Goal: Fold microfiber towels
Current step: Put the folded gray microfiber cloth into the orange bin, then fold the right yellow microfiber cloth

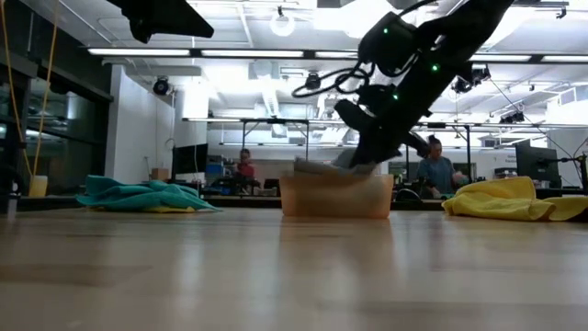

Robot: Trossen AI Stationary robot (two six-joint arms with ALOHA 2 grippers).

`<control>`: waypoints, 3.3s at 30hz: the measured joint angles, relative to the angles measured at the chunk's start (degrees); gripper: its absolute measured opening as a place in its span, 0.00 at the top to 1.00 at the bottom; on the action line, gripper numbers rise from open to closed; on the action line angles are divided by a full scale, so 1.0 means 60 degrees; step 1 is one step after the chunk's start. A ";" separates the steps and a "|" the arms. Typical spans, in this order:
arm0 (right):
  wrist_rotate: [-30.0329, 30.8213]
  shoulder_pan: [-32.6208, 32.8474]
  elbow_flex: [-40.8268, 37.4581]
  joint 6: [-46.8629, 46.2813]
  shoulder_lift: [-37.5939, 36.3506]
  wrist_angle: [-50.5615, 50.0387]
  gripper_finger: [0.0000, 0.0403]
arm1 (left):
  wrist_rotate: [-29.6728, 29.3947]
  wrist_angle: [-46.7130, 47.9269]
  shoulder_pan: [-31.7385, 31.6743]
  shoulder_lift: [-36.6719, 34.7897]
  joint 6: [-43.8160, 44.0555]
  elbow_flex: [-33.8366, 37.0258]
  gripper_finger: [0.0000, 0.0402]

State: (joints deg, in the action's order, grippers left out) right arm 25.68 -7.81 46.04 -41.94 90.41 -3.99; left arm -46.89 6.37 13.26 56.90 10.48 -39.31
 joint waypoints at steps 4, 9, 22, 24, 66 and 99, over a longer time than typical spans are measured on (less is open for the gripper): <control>0.0137 0.0000 0.0000 -0.0472 0.0004 -0.0475 1.00 | 0.0003 -0.0004 0.0004 0.0000 -0.0011 0.0000 1.00; 0.0018 0.0000 0.0000 -0.0823 0.0036 -0.0591 1.00 | 0.0050 -0.0002 0.0004 0.0000 -0.0025 -0.0004 1.00; -0.0724 -0.0004 0.0000 -0.0912 -0.0011 -0.0674 0.72 | 0.0185 0.0008 0.0000 0.0000 0.0047 -0.0004 1.00; -0.0798 -0.0004 -0.0002 -0.0635 -0.0178 -0.0965 0.67 | 0.0203 0.0041 0.0004 0.0000 0.0051 -0.0007 1.00; -0.2335 -0.0960 -0.0025 0.0379 0.0405 0.0194 0.99 | 0.0214 -0.0012 0.0000 -0.0004 0.0047 -0.0011 1.00; 0.1610 -0.2480 -0.1630 0.1254 -0.5724 -0.5487 0.98 | 0.0218 0.0616 -0.0278 0.0000 0.0401 -0.0007 1.00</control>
State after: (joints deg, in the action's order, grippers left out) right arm 35.34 -22.69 36.26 -34.42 56.07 -36.91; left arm -45.58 10.07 11.59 56.90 12.88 -39.35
